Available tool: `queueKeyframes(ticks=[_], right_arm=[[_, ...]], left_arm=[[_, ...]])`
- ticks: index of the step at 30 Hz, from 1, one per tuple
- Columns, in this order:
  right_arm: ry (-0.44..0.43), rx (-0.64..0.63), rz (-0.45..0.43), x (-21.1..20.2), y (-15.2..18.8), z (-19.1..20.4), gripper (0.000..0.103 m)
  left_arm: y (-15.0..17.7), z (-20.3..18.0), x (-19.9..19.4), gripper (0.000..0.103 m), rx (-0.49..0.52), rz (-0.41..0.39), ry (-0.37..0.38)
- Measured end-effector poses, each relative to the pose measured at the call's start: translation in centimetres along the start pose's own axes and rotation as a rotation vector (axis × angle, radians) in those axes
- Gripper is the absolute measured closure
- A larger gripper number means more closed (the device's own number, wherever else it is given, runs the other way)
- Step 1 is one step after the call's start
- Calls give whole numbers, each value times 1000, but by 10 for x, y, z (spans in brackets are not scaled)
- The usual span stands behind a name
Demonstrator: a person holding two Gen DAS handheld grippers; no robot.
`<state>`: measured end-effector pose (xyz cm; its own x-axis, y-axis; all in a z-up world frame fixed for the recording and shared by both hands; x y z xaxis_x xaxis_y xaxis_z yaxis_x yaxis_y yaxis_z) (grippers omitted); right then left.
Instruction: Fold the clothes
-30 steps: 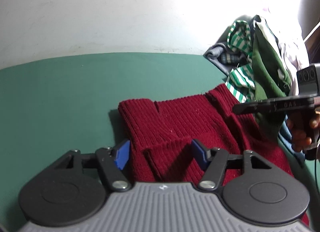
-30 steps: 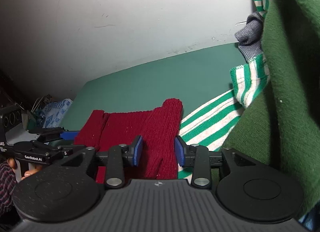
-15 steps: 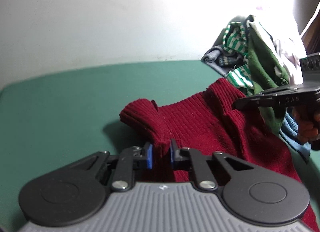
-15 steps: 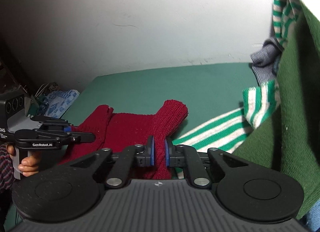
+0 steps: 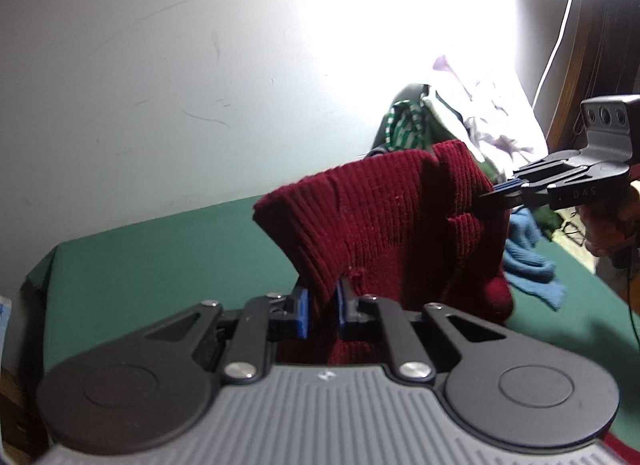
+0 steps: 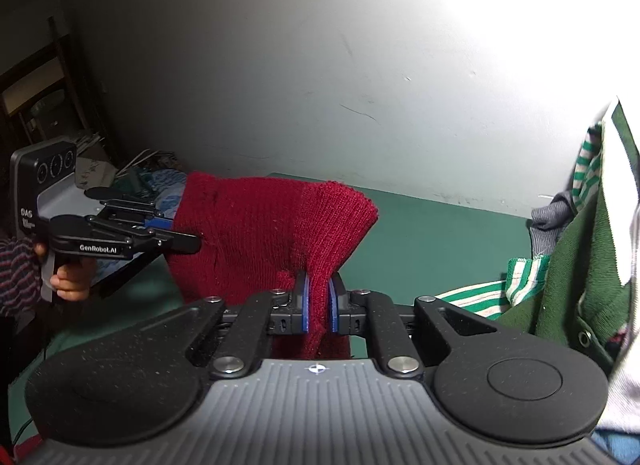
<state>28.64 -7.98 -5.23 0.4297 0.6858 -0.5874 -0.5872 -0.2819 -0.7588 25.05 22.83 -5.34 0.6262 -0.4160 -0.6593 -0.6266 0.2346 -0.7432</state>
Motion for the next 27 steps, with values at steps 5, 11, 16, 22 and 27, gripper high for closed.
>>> queueKeyframes(ticks=[5, 11, 16, 22, 27], right_arm=[[-16, -53, 17, -21, 17, 26, 93], [9, -152, 109, -16, 54, 54, 93], [17, -203, 166, -17, 81, 75, 93], [27, -239, 214, -35, 114, 100, 93], [53, -293, 283, -33, 143, 114, 93]], left_arm=[[24, -17, -28, 97, -9, 14, 21], [70, -41, -27, 97, 32, 88, 13], [98, -57, -31, 97, 59, 114, 16], [113, -70, -50, 97, 77, 110, 28], [136, -87, -51, 97, 127, 157, 43]])
Point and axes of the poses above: each gripper's, at about its wrist camera, not at the fingertips, and x roughly the way its jaws point, z to its left, y to its underside, the point moved 4 cm from there along x, roughly the way its jaws point, and after that the axes turned 6 degrees about z, right-handed, at the moved point
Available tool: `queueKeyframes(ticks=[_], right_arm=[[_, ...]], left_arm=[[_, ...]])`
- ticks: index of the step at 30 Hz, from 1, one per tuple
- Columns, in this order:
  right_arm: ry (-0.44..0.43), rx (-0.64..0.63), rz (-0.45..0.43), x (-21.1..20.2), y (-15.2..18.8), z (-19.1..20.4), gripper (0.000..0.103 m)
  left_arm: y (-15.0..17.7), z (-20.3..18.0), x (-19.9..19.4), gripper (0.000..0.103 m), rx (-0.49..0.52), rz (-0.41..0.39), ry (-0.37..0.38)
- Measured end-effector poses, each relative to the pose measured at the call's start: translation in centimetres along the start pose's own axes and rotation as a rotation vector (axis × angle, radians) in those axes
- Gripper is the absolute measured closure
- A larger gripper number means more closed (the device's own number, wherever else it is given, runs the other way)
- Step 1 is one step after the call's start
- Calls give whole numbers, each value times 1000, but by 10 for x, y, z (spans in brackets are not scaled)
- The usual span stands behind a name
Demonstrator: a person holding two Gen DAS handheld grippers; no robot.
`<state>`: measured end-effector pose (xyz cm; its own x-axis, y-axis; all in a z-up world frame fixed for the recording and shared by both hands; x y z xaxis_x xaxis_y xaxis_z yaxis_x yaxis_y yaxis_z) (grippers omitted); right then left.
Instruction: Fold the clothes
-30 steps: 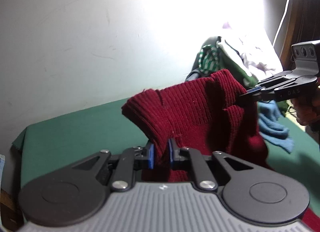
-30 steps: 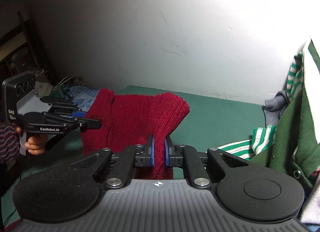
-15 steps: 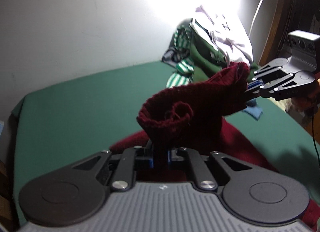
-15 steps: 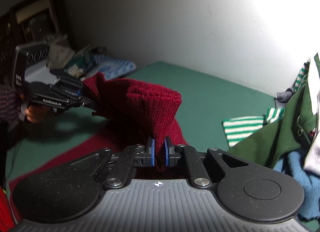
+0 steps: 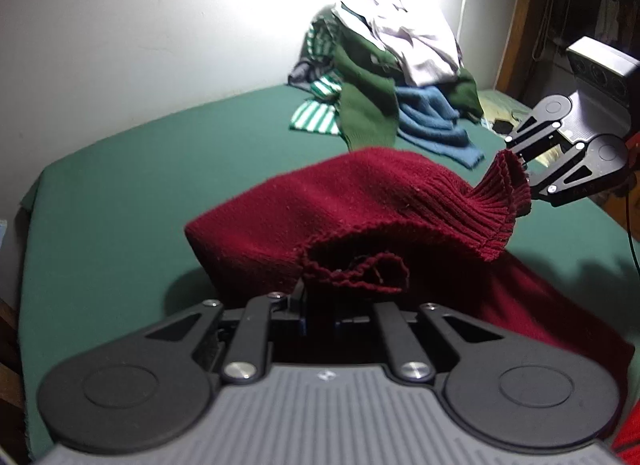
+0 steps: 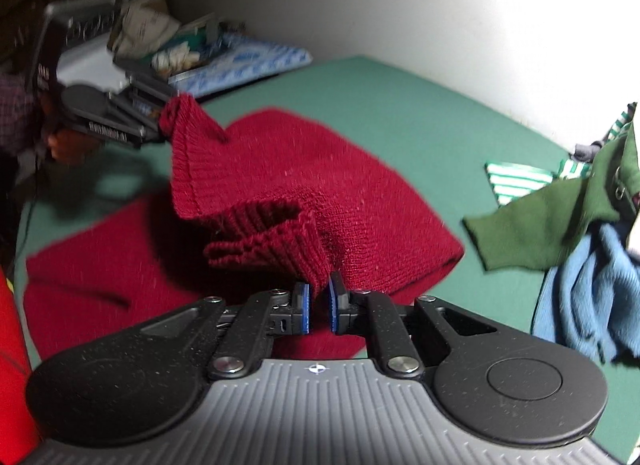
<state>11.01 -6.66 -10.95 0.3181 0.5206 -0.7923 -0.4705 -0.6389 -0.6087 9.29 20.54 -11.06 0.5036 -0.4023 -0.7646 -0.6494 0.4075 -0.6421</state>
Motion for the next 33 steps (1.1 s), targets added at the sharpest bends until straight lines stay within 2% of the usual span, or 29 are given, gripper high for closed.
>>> queueKeyframes(ticks=[6, 8, 9, 11, 15, 18, 22, 26, 30, 33], right_arm=[[64, -97, 54, 26, 16, 21, 91], [85, -133, 52, 27, 20, 27, 86], [86, -144, 69, 25, 20, 29, 84], [88, -167, 102, 20, 21, 32, 72], [97, -170, 124, -1, 20, 32, 74], [141, -69, 60, -21, 9, 21, 79], [198, 93, -72, -22, -16, 5, 79], [230, 189, -136, 8, -33, -4, 79], [230, 207, -163, 37, -43, -3, 79], [233, 212, -132, 50, -42, -1, 79]], left_arm=[[23, -15, 16, 97, 95, 77, -36], [26, -18, 17, 94, 127, 83, -55], [28, -20, 17, 89, 144, 86, -65], [30, -19, 11, 84, 164, 94, -64], [35, -17, -13, 83, 209, 108, -64], [31, -12, -37, 81, 234, 94, -57], [3, -1, -54, 74, 174, 2, -45], [-26, 2, -19, 72, 96, -46, -89], [-33, -1, 25, 72, 22, -33, -90], [-31, 3, 49, 72, -22, 15, -102]])
Point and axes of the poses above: each gripper's, at about its wrist camera, not at the fingertips, and x roughly the way its jaws point, z to its left, y to its underside, the point moved 4 cm from there along x, roughly the way its jaws point, and after that the axes turned 6 degrees about z, right-handed, at the moved point
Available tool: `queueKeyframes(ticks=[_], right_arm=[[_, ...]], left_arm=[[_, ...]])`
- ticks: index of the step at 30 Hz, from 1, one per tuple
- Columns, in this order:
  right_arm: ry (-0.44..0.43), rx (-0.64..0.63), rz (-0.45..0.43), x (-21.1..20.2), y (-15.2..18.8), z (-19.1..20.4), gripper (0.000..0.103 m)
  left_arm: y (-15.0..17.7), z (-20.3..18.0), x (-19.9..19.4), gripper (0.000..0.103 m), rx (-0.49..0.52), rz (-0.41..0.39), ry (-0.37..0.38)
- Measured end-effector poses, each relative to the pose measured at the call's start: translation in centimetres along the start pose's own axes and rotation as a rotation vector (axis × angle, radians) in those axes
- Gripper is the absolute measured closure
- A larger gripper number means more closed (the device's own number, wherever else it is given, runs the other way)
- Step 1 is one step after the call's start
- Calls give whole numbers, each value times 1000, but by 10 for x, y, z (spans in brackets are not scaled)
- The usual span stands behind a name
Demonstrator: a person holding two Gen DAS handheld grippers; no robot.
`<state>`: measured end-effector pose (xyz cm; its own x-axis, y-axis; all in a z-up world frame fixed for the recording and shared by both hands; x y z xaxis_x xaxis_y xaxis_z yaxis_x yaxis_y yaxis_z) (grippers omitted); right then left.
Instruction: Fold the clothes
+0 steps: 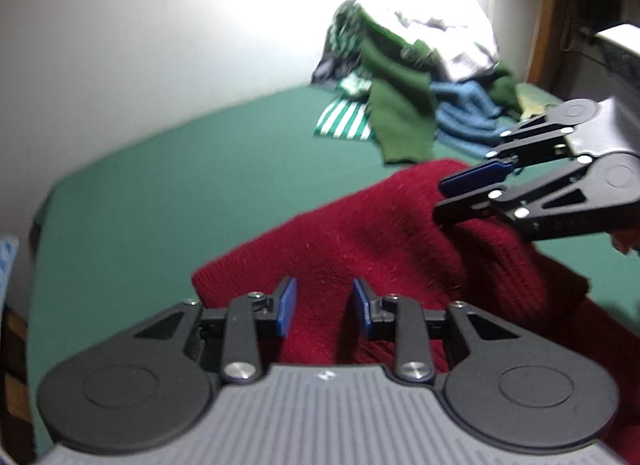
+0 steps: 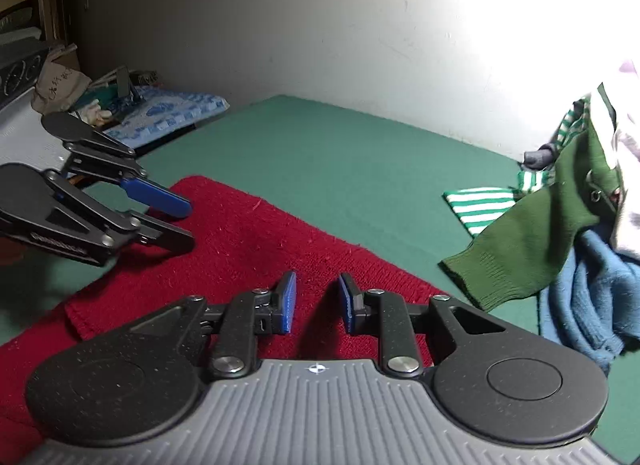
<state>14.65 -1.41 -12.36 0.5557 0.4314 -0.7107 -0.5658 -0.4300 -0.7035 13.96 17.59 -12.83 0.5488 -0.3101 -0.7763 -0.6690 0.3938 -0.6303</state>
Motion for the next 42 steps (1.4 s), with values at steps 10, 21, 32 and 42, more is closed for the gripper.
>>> queueKeyframes(ticks=[10, 21, 32, 42], right_arm=[[11, 70, 98, -8, 29, -7, 79], [79, 131, 108, -15, 35, 1, 77], [68, 305, 71, -40, 44, 27, 70], [95, 338, 113, -36, 64, 26, 71]], left_arm=[[3, -11, 12, 50, -92, 24, -34], [2, -27, 15, 42, -135, 52, -149], [-2, -34, 9, 33, -256, 108, -264], [2, -41, 3, 23, -307, 142, -293]])
Point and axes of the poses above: each gripper's, at about its wrist camera, not at the fingertips, and x roughly the way its jaws point, z to its left, y to its underside, the point moved 4 cm from there along x, roughly the way its jaws point, and after that the axes turned 6 degrees about z, right-handed, at the moved point
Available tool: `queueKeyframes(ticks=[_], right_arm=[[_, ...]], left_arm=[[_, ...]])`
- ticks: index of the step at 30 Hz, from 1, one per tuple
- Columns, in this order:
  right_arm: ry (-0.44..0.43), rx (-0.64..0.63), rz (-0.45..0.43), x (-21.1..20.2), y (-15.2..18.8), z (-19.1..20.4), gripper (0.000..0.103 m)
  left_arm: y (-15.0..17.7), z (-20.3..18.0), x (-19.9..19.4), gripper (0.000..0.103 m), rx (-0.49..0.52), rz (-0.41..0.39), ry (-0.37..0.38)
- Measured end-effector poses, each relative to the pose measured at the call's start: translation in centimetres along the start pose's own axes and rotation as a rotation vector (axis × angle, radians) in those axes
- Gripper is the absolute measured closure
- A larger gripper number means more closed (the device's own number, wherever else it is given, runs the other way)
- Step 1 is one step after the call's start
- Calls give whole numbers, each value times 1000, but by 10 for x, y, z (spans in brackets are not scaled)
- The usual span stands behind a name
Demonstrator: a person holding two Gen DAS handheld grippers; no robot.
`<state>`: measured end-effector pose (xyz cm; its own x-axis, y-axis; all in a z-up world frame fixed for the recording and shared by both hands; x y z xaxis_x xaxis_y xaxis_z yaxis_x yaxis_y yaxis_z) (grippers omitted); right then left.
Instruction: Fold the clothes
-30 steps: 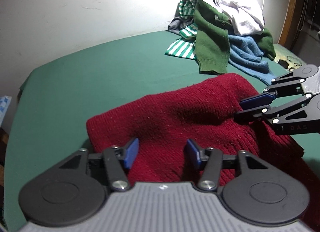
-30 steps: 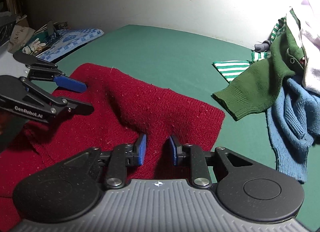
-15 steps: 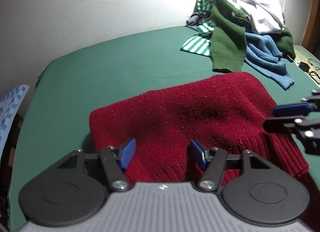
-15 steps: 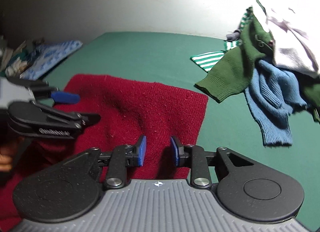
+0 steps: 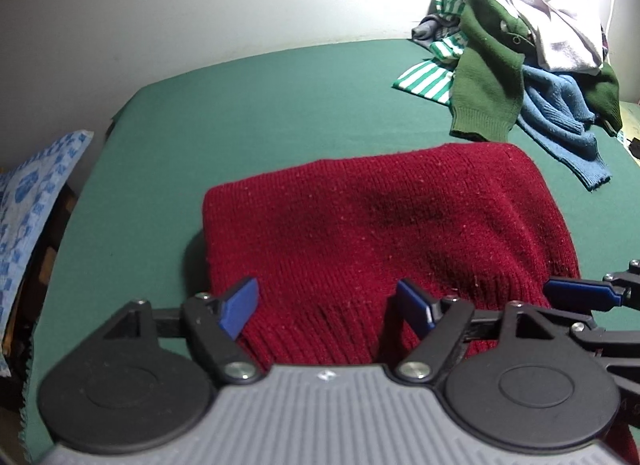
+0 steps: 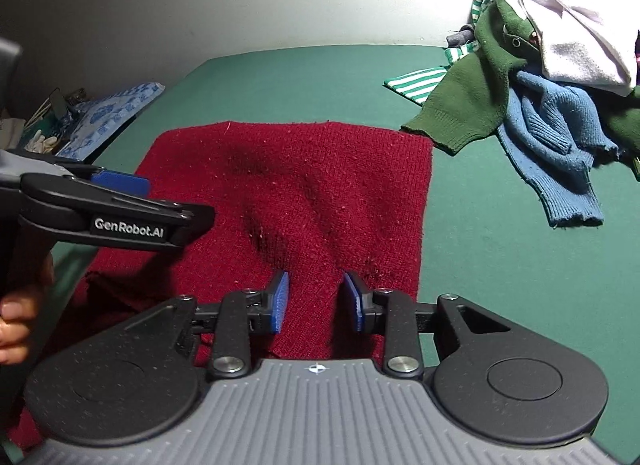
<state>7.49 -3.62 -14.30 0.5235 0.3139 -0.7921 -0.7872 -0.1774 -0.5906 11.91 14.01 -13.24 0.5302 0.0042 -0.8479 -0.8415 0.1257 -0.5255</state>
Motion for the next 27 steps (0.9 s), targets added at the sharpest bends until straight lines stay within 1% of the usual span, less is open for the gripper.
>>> queueKeyframes(ticks=[3, 7, 9, 11, 12, 13, 14, 16, 18, 20, 21, 23, 24, 25, 26, 27], right_arm=[[11, -19, 3, 0, 1, 2, 71], [28, -18, 17, -4, -2, -1, 71], [43, -8, 25, -7, -5, -2, 69], [60, -6, 24, -12, -10, 0, 59], [64, -8, 16, -14, -13, 2, 57], [63, -3, 4, -17, -16, 4, 46], [57, 12, -8, -19, -20, 6, 40], [28, 49, -34, -23, -26, 9, 24], [1, 74, -68, -25, -31, 12, 19], [-4, 78, -93, -25, -35, 13, 20], [13, 76, -96, -24, -37, 14, 21], [42, 73, -96, -21, -39, 14, 32], [47, 73, -91, -19, -40, 14, 50], [31, 77, -79, -16, -40, 13, 71], [16, 84, -67, -12, -40, 12, 86], [6, 100, -55, -9, -39, 11, 88]], left_arm=[[0, 1, -1, 19, -15, 12, -8], [0, 5, -2, 18, -36, 31, -28], [0, 8, -1, 18, -52, 41, -33], [1, 10, -1, 18, -65, 50, -37], [1, 11, -1, 17, -71, 55, -40], [2, 11, 0, 17, -73, 58, -43], [2, 12, 0, 15, -76, 61, -46], [2, 12, 0, 13, -80, 67, -53], [3, 13, 1, 12, -83, 72, -60], [4, 13, 1, 12, -88, 78, -66], [5, 14, 1, 12, -92, 80, -69], [5, 15, 2, 12, -102, 82, -73], [6, 16, 3, 12, -105, 84, -74], [6, 15, 3, 13, -107, 84, -73], [7, 15, 3, 16, -105, 84, -71], [7, 14, 4, 19, -104, 83, -69]])
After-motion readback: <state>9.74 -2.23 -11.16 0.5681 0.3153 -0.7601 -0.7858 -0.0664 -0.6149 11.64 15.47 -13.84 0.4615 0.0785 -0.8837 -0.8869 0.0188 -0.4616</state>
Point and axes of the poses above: each gripper's, at about its wrist camera, not at the fingertips, and x roughly the way its jaws point, z to its left, y to its underside, the point moved 4 cm from there along x, roughly the way its jaws point, and after that the axes turned 6 degrees about z, right-handed, at the moved point
